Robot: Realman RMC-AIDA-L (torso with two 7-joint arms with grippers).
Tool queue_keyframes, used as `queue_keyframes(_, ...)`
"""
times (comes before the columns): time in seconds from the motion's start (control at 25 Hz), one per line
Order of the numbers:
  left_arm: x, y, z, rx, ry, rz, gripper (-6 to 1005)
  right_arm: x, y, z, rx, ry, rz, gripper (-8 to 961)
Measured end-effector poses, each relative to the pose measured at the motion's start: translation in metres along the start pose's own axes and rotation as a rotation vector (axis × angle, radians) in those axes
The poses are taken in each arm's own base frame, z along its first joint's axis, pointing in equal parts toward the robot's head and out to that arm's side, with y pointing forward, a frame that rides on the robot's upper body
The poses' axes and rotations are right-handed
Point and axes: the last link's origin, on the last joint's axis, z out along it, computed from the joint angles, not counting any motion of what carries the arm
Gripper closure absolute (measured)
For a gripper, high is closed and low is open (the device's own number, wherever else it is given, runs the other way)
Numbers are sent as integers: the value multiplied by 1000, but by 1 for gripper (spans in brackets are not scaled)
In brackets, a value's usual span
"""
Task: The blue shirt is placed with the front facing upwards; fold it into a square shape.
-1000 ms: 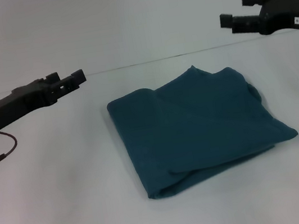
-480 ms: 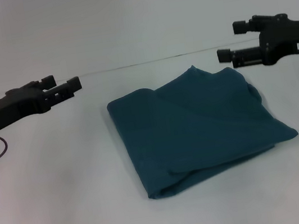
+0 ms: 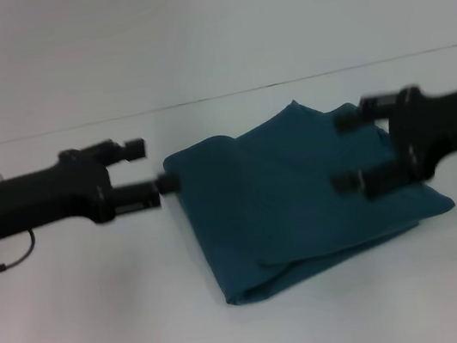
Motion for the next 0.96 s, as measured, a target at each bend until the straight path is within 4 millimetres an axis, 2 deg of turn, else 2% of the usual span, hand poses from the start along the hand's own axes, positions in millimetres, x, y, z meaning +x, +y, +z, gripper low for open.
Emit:
queue_keyframes(0.16,3,12,1,-89,-37,94,137,-4,17,4,-94,46,-34,7)
queue_keyframes(0.32,6,16,-2,-122,-78,132,137,-5,27,1,-135,48,-52,7)
queue_keyframes(0.64,0,13,-15,-108,-128,134,137,-6,30,1,-148,14,-56,7)
queue_keyframes(0.96,-4,13,-18,-102,-139,125,137,-10,30,4,-154,-18,-60,7)
